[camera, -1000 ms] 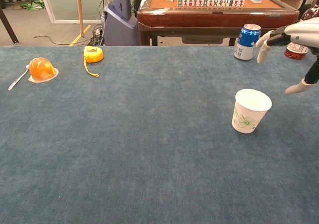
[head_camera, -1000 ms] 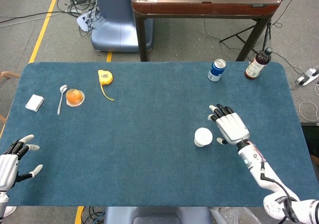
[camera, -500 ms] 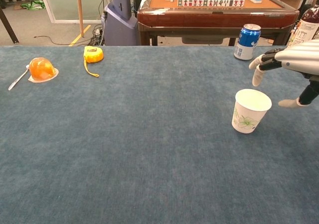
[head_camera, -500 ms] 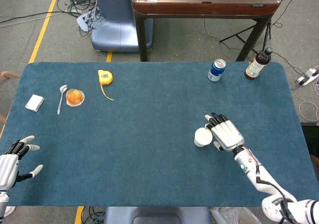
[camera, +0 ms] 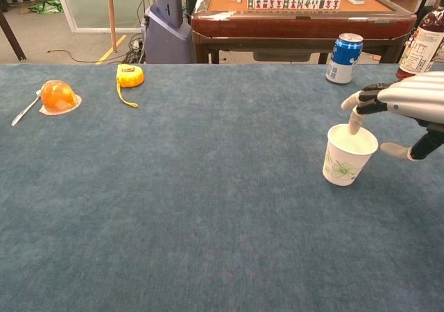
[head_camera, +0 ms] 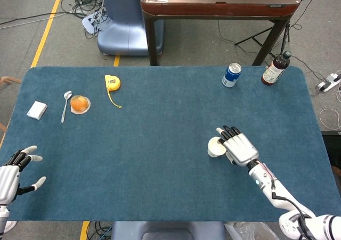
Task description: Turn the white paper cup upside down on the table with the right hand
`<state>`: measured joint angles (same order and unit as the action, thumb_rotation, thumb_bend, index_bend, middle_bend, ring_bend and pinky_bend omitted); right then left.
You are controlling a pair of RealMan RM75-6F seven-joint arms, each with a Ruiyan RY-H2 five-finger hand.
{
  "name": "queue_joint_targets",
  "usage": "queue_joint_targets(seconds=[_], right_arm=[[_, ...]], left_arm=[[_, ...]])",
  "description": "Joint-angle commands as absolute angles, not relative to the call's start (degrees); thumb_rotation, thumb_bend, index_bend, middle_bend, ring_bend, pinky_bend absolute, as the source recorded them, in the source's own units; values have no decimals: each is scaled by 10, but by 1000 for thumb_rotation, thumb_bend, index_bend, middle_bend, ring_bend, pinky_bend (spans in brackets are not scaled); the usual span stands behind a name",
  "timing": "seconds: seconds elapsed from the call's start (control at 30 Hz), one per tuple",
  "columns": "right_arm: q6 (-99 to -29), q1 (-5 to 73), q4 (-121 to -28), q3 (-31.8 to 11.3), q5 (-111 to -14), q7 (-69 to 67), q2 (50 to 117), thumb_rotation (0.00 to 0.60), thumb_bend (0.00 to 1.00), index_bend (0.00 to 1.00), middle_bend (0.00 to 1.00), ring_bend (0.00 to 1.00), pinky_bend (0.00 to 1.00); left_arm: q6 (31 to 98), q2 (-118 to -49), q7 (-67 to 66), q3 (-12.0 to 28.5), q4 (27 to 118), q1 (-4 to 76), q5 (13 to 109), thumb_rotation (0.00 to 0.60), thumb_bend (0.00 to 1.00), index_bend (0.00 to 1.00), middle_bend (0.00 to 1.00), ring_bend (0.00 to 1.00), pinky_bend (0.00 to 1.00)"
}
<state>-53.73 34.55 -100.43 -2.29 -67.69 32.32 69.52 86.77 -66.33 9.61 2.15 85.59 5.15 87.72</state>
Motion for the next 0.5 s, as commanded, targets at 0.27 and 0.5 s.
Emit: queue_joint_targets(seconds=[0.27, 0.5], right_arm=[[-554, 326, -1005, 0, -679, 318, 680, 600, 504, 350, 80, 0, 126], [-573, 305, -1004, 15, -675, 314, 665, 600, 505, 351, 48, 0, 112]], left_arm=[[868, -663, 92, 20, 858, 51, 879, 600, 149, 387, 208, 169, 420], [867, -663, 85, 18, 862, 52, 883, 600, 148, 387, 208, 169, 420]])
